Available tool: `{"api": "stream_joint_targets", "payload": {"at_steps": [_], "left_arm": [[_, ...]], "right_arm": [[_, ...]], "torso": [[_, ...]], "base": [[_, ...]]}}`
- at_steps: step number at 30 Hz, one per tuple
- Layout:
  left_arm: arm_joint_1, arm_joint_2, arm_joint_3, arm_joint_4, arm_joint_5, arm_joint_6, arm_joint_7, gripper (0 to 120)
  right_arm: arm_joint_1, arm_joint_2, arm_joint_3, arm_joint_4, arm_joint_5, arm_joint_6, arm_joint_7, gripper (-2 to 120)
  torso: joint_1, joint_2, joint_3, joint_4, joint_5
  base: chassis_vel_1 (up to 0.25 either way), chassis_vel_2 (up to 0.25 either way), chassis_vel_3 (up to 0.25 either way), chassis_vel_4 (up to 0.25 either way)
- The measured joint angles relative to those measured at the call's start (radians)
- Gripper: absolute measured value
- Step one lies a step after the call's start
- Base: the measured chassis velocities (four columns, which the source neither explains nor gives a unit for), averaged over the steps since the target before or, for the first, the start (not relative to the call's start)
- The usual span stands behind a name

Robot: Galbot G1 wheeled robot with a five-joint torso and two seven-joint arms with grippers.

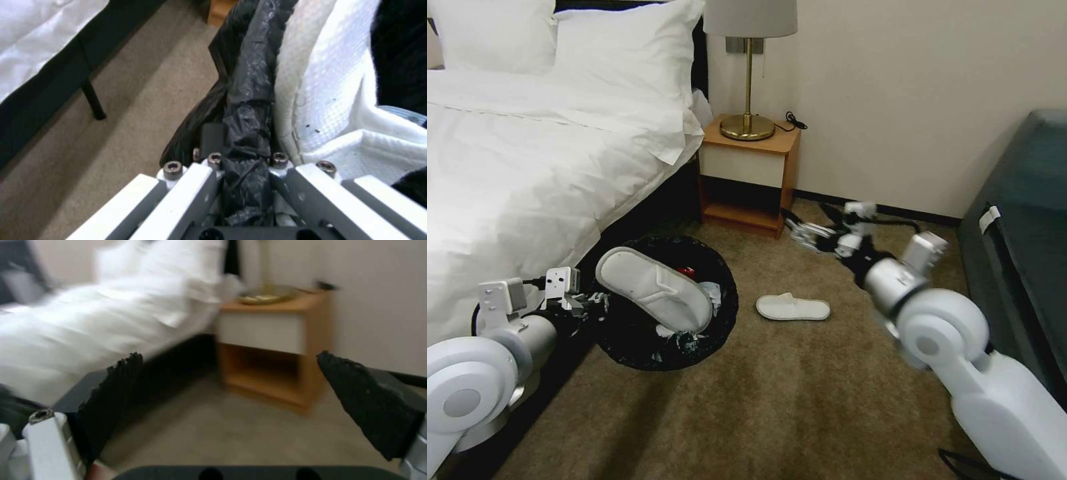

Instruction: Pick up the trash bin, then pick up the garbage on the floor and place it into the trash bin.

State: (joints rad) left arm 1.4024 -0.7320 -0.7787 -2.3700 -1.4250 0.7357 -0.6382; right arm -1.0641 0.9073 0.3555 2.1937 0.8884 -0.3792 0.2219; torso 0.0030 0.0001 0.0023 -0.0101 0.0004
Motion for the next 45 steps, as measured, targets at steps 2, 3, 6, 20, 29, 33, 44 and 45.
{"api": "stream_joint_targets", "payload": {"at_steps": [2,3,6,20,29,33,44,45], "left_arm": [[0.001,0.0,-0.004,0.006,0.036,0.0,0.029,2],[0.001,0.0,-0.004,0.006,0.036,0.0,0.029,2],[0.004,-0.007,-0.005,0.02,0.128,0.0,0.093,2],[0.03,-0.023,-0.003,0.008,0.283,0.0,0.191,2],[0.06,-0.045,-0.003,-0.018,0.3,0.0,0.201,2],[0.067,-0.044,-0.002,-0.027,0.313,0.0,0.211,2],[0.065,-0.041,0.002,-0.03,0.315,0.0,0.218,2],[0.064,-0.04,0.002,-0.029,0.315,0.0,0.219,2]], "right_arm": [[-0.107,0.003,0.098,0.002,-0.094,0.003,-0.043,100],[-0.107,0.003,0.098,0.002,-0.094,0.003,-0.043,100],[-0.202,0.014,0.167,0.016,-0.147,0.004,-0.07,100],[-0.401,0.077,0.327,0.059,-0.238,0.004,-0.122,100],[-0.426,0.095,0.341,0.067,-0.273,0.027,-0.141,100],[-0.437,0.107,0.335,0.072,-0.287,0.034,-0.141,100],[-0.457,0.122,0.329,0.071,-0.304,0.04,-0.145,100],[-0.456,0.123,0.327,0.069,-0.305,0.04,-0.146,100]], "torso": [[0.0,0.0,0.0,0.0001,-0.0003],[0.0,0.0,0.0,0.0001,-0.0003],[0.0,0.0,0.0,-0.0002,-0.0002],[0.0,0.0,0.0,0.0002,-0.0003],[0.0,0.0,0.0,0.0002,-0.0005],[0.0,0.0,0.0,0.0002,-0.0005],[0.0,0.0,0.0,0.0002,-0.0005],[0.0,0.0,0.0,0.0002,-0.0003]], "base": [[0.0,0.0,0.0,0.0],[0.0,0.0,0.0,0.0],[0.0,0.0,0.0,0.0],[0.0,0.0,0.0,0.0],[-0.069,0.063,0.079,-0.065],[-0.14,0.143,0.136,-0.144],[-0.086,0.085,0.08,-0.092],[-0.076,0.065,0.087,-0.079]]}}
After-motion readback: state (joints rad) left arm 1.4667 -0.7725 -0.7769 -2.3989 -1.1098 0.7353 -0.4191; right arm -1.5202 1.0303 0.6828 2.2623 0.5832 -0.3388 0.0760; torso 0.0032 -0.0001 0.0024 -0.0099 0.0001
